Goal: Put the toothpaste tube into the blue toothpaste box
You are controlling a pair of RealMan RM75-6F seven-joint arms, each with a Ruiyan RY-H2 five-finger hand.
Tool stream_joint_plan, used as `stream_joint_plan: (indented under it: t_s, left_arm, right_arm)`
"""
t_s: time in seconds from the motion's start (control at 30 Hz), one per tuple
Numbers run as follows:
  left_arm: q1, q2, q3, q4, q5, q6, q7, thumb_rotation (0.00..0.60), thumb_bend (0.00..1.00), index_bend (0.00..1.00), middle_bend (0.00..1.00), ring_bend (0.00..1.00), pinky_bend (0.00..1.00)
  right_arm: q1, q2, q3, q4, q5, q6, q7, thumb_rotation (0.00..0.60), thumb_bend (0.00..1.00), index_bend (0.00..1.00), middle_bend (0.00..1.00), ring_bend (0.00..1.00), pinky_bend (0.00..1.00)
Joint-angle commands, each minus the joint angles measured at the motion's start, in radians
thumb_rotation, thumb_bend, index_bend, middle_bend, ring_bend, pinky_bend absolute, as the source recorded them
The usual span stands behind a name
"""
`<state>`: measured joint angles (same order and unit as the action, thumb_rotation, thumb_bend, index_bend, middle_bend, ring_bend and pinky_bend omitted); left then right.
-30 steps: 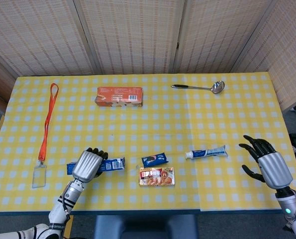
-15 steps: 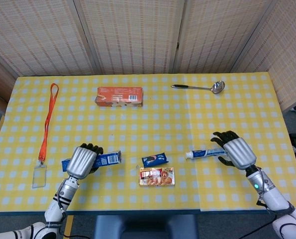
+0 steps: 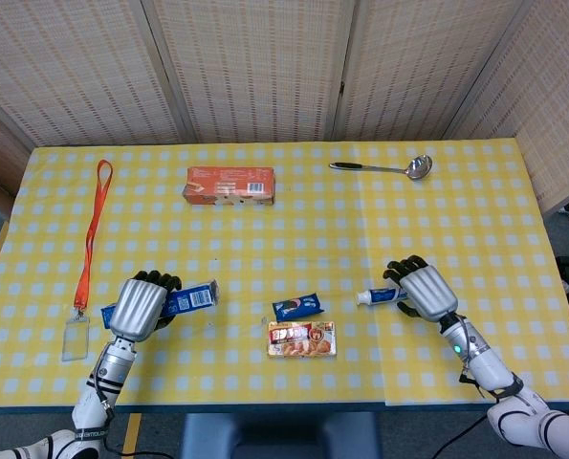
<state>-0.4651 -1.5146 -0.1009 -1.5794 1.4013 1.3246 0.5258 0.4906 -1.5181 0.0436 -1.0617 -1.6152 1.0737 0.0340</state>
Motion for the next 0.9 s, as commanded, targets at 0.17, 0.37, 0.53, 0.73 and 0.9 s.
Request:
stream_joint_plan:
  t_s: [0.17, 0.37, 0.53, 0.73, 0.9]
  left_arm:
    - [0.008, 0.023, -0.004, -0.004, -0.005, -0.004, -0.026, 0.600, 0.32, 0.55, 0.57, 0.46, 0.51]
    - [0.012, 0.037, -0.009, -0.007, -0.005, -0.003, -0.044, 0.600, 0.32, 0.55, 0.57, 0.46, 0.51]
    - [0.013, 0.048, -0.009, -0.020, 0.007, -0.001, -0.056, 0.600, 0.32, 0.55, 0.57, 0.46, 0.51]
    - [0.014, 0.065, -0.008, -0.027, 0.013, -0.008, -0.085, 0.600, 0.32, 0.55, 0.57, 0.46, 0.51]
    - [0.018, 0.078, -0.008, -0.030, 0.016, -0.006, -0.095, 0.600, 0.32, 0.55, 0.57, 0.46, 0.51]
  right_arm:
    - [0.018, -0.058, -0.008, 0.046, 0.018, -0.013, -0.041, 0.600, 0.30, 0.38, 0.31, 0.29, 0.21]
    - [0.026, -0.092, -0.012, 0.061, 0.019, -0.002, -0.067, 0.600, 0.31, 0.45, 0.36, 0.33, 0.23]
    - [0.034, -0.111, -0.014, 0.068, 0.035, -0.023, -0.113, 0.600, 0.32, 0.46, 0.38, 0.34, 0.24]
    - [0.042, -0.136, -0.002, 0.068, 0.059, -0.026, -0.147, 0.600, 0.33, 0.49, 0.41, 0.38, 0.30]
    - [0.041, -0.164, 0.005, 0.090, 0.042, 0.037, -0.149, 0.600, 0.41, 0.62, 0.55, 0.53, 0.63]
